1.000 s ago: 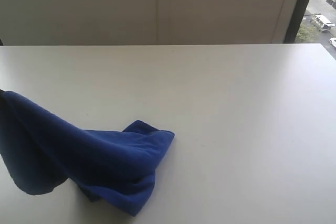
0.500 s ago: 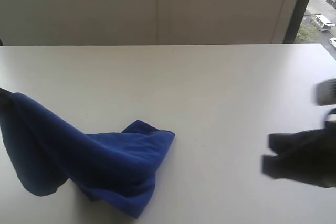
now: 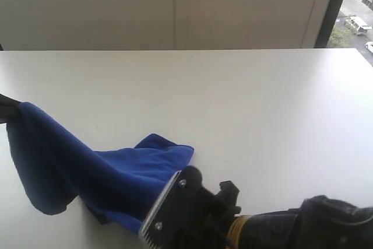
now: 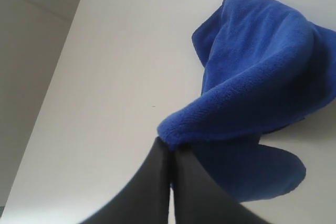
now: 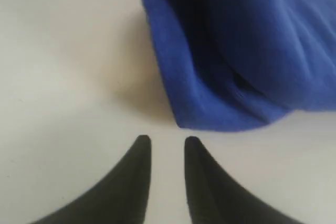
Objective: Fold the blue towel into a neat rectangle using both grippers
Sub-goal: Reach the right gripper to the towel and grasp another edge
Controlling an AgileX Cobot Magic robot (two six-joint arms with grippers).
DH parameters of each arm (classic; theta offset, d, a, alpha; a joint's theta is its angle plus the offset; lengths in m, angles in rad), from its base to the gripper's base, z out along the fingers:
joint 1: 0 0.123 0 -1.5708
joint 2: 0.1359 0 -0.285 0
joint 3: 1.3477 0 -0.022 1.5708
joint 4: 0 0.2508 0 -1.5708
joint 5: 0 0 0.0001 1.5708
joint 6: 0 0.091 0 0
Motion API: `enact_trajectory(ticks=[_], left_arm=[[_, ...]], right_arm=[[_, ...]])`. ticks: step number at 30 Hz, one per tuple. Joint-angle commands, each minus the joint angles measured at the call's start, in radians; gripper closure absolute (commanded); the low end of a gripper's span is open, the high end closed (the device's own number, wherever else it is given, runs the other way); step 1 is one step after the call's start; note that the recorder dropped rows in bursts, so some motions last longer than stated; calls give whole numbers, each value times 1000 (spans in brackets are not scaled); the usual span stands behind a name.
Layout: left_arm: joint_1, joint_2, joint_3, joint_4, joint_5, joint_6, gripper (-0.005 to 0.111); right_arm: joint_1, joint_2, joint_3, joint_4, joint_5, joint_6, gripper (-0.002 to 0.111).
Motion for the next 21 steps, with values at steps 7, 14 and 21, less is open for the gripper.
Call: enact_trajectory(ticks=[7, 14, 21], left_arm=[[0, -9, 5, -11, -13, -16, 107], [0, -9, 5, -11, -3, -31, 107], [0, -9, 5, -11, -5, -31, 107]], right_arm=[[58, 161, -34, 99, -279, -124, 54], [58, 264, -141, 303, -248, -322, 56], [58, 278, -144, 846, -252, -826, 69]])
